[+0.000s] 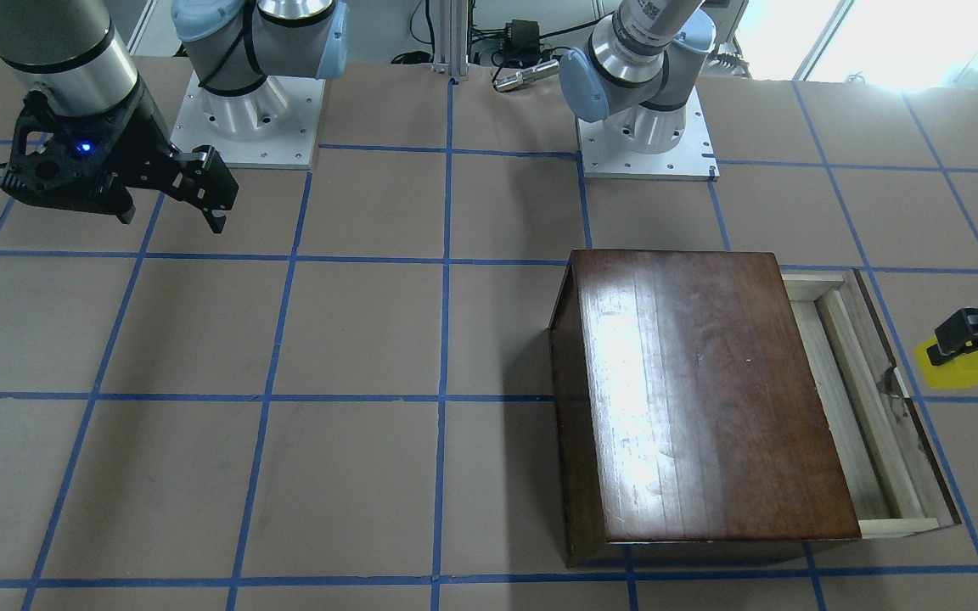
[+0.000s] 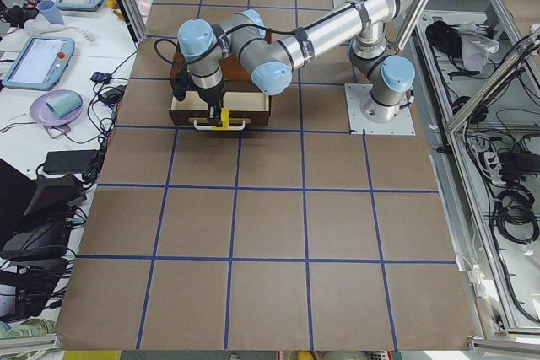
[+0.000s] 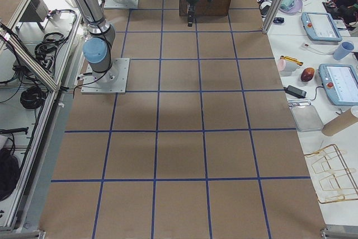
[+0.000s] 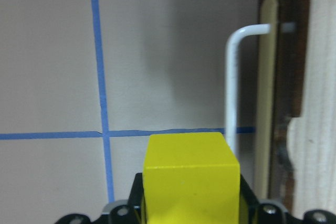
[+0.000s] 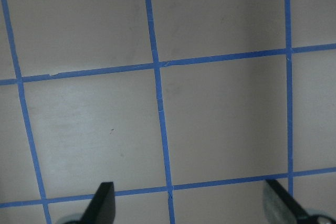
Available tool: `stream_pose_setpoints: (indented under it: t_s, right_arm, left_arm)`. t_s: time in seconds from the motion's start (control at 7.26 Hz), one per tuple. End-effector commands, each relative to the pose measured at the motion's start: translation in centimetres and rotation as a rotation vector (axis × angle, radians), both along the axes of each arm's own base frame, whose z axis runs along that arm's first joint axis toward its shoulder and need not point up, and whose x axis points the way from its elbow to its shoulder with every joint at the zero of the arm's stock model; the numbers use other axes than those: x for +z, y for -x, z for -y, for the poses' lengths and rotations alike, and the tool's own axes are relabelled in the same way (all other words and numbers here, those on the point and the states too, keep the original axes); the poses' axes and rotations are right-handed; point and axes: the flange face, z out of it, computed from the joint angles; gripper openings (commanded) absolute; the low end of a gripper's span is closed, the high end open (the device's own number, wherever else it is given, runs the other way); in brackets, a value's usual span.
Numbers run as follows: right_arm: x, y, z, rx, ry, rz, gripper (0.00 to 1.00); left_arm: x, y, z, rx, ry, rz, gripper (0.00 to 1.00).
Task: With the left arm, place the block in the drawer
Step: 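Lift the yellow cube and carry it over the open drawer, then lower the cube into the drawer and open the left gripper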
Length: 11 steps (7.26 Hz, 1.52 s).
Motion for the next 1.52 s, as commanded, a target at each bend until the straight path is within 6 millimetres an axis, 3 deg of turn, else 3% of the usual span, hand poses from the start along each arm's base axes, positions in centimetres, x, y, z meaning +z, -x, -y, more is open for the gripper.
stream_pose_setpoints:
  t_s: [0.0,0.14,0.55,0.96,1.1,1.24,1.38]
  right_arm:
    - [0.0,0.0,0.0,0.000,0.000,0.000,1.00]
    - [0.0,0.0,0.0,0.000,0.000,0.000,1.00]
    - [0.0,0.0,0.0,0.000,0.000,0.000,1.00]
    - [0.0,0.0,0.0,0.000,0.000,-0.002,1.00]
    - [0.0,0.0,0.0,0.000,0.000,0.000,1.00]
    - [0.0,0.0,0.0,0.000,0.000,0.000,1.00]
    - [0.0,0.0,0.0,0.000,0.000,0.000,1.00]
  left_arm:
    - [1.0,6.2,0.8,0.033,0.009,-0.016,0.48]
    - [0.6,7.6,0.9,0.038,0.012,-0.050,0.48]
    - [-4.1,7.8,0.6,0.045,-0.046,-0.075,0.48]
    - [-5.3,7.7,0.8,0.044,-0.063,-0.085,0.50]
    - [-5.2,7.7,0.9,0.045,-0.061,-0.086,0.64]
    - [-5.1,7.7,0.8,0.047,-0.060,-0.085,0.89]
    - [-5.0,7.6,0.8,0.050,-0.058,-0.084,0.92]
